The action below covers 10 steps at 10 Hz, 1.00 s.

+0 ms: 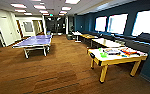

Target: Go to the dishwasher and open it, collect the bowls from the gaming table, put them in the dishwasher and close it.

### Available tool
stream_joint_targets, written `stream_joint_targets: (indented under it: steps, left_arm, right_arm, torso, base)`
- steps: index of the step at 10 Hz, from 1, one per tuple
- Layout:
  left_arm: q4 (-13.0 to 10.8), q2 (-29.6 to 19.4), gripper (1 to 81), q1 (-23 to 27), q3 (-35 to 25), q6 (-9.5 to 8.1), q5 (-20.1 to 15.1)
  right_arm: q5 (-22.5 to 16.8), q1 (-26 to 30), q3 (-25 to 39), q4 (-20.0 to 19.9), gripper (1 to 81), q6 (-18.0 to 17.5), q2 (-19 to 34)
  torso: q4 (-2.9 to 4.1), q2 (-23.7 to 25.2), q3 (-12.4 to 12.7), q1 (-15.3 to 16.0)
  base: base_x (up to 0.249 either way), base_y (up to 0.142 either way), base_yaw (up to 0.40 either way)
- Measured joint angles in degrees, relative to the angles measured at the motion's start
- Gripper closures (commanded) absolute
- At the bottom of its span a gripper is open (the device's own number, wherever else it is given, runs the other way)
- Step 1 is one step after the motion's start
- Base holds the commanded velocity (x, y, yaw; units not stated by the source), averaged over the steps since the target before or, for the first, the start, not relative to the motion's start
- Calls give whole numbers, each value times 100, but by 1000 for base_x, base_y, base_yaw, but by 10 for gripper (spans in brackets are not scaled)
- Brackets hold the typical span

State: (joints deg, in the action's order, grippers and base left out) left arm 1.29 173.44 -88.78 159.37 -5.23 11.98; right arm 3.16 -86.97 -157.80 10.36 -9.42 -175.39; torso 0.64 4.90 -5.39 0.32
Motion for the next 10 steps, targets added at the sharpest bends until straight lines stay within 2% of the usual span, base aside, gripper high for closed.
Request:
stream_joint_targets:
  steps: [10]
  left_arm:
    - [0,-28,10,0,1,2,0]
  right_arm:
    - [-2,0,7,0,10,0,-20]
  torso:
    - [0,0,0,0]
  base:
    - [190,0,0]
